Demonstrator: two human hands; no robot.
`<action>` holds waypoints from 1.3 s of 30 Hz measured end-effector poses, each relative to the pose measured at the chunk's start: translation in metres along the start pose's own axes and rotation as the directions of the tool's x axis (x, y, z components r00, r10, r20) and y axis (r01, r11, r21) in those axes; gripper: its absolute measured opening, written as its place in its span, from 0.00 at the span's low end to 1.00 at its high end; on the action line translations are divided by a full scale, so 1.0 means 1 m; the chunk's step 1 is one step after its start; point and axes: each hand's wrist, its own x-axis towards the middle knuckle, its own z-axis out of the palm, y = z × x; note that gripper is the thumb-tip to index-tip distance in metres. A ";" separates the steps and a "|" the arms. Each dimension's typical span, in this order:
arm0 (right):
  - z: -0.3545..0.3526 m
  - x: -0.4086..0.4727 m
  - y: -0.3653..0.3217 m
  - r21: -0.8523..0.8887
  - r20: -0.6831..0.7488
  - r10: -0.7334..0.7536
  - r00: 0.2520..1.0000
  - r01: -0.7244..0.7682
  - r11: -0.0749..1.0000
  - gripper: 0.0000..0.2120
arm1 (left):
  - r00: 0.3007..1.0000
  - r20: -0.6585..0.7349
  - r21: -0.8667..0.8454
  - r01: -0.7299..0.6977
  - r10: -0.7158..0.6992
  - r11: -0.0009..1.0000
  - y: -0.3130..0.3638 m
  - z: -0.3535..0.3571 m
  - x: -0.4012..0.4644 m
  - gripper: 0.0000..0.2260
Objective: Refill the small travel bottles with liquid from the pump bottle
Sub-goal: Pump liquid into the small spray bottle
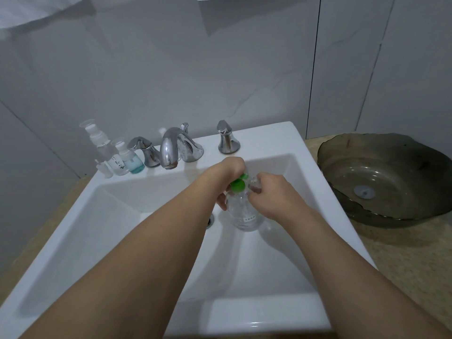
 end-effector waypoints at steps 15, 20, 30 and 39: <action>0.001 0.000 0.000 -0.004 -0.033 -0.031 0.999 0.031 1.000 0.04 | 0.999 0.000 -0.097 0.040 -0.040 0.994 -0.002 0.000 0.005 0.16; -0.003 -0.002 -0.003 0.037 -0.081 -0.063 0.995 0.066 0.997 0.04 | 0.978 0.180 -0.125 0.126 -0.103 0.984 0.005 -0.012 0.006 0.18; -0.004 -0.001 -0.003 0.039 -0.074 -0.046 0.996 0.049 0.998 0.03 | 0.995 0.084 0.060 0.046 -0.050 0.997 0.007 -0.010 -0.001 0.20; -0.001 0.001 0.002 -0.014 -0.049 -0.038 0.998 0.038 0.999 0.05 | 0.987 -0.107 0.071 -0.111 0.118 0.991 0.004 0.003 -0.020 0.14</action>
